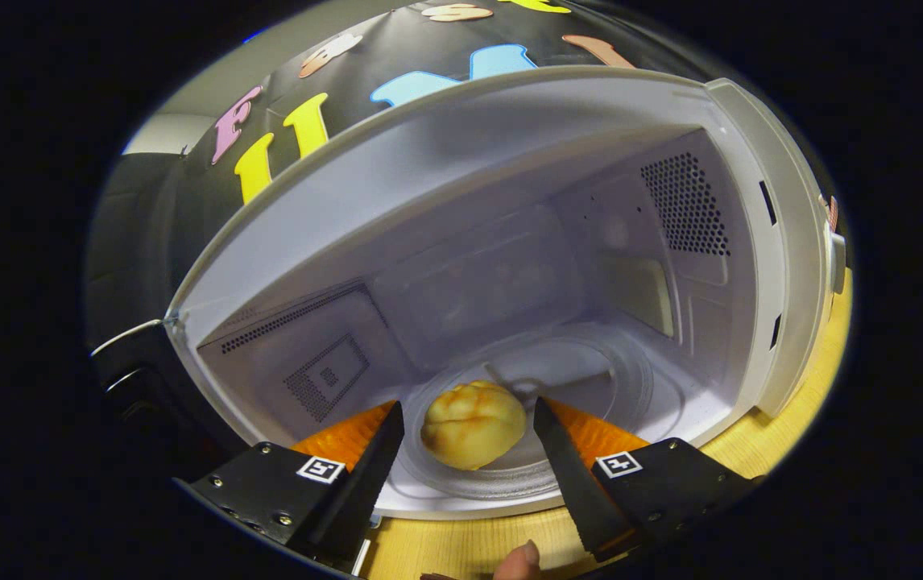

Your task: Open the microwave, put the food inside, and close the microwave door.

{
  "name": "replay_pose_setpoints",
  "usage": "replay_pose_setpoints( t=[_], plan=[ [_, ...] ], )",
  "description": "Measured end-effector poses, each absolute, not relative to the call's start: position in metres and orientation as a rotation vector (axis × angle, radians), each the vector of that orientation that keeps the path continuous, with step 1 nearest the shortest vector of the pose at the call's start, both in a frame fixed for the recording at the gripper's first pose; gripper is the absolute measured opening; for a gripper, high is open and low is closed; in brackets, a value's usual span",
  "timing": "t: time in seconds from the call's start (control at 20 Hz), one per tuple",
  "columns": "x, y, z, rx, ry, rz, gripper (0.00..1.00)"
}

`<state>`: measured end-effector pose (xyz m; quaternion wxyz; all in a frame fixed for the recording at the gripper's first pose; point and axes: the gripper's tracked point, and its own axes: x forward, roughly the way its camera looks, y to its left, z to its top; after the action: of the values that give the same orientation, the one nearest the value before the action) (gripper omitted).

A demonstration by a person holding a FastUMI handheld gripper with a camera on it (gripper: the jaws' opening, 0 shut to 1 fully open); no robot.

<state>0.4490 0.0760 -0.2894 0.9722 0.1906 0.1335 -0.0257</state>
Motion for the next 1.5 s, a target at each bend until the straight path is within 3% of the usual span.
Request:
replay_pose_setpoints(
  t=[0.3, 0.65, 1.0, 1.3, 1.5],
  plan=[
    [0.373, 0.098, -0.240, 0.355, 0.241, 0.081, 0.97],
    [0.226, 0.176, -0.175, 0.210, 0.216, 0.389, 0.98],
    [0.112, 0.251, -0.102, 0.114, 0.053, 0.598, 0.97],
    [0.066, 0.335, -0.095, 0.108, 0.051, 0.724, 0.97],
    [0.074, 0.371, -0.123, 0.087, 0.097, 0.724, 0.98]
  ],
)
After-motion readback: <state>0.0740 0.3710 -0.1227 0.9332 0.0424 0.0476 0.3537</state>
